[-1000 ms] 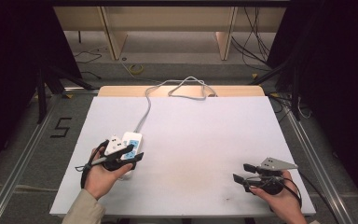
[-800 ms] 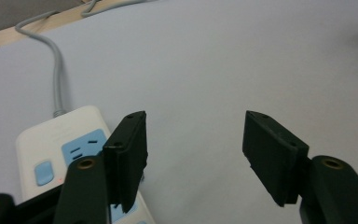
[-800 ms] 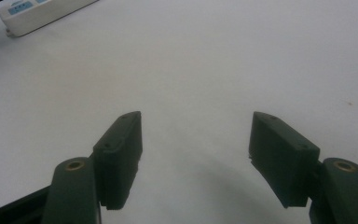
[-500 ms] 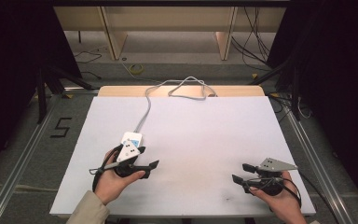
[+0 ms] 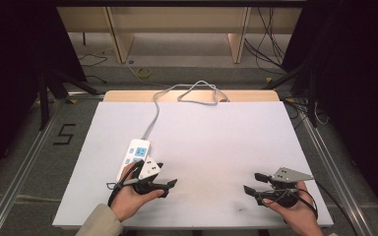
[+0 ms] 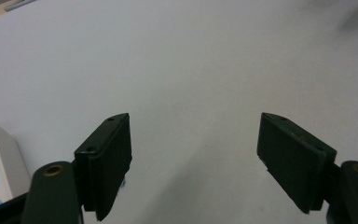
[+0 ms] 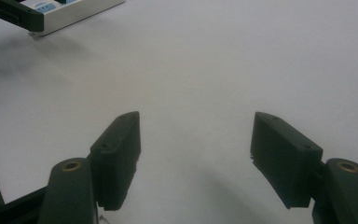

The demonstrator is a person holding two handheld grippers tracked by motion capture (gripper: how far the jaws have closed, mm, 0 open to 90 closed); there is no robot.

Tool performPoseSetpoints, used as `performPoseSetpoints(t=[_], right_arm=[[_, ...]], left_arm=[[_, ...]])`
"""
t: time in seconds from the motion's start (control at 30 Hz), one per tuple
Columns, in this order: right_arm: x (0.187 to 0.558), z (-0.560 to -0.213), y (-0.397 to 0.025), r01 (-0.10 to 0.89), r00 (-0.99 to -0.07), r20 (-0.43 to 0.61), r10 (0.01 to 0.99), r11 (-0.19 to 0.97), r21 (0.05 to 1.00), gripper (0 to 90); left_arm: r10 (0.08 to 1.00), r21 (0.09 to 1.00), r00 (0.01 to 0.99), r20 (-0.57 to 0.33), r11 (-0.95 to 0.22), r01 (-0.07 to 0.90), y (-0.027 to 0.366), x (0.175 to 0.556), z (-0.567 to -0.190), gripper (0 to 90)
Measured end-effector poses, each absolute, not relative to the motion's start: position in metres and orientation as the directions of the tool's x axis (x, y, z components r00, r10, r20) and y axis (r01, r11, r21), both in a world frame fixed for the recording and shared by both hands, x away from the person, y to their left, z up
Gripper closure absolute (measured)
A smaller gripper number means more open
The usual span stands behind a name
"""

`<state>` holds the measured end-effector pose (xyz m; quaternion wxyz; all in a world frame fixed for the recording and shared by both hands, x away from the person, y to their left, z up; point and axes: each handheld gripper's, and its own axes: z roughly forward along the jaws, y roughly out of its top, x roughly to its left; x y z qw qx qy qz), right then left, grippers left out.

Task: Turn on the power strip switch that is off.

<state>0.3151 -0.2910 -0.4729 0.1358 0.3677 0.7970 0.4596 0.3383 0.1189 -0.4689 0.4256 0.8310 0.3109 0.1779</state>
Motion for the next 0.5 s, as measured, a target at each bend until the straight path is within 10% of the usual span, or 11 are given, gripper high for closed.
performPoseSetpoints(t=[0.5], right_arm=[[0.3154,-0.4731,-0.2915,0.461,-0.693,0.124,0.710,0.304,0.834,34.0]], left_arm=[[0.656,0.796,0.753,0.053,-0.483,0.365,0.1143,0.3361,-0.4705,26.5]])
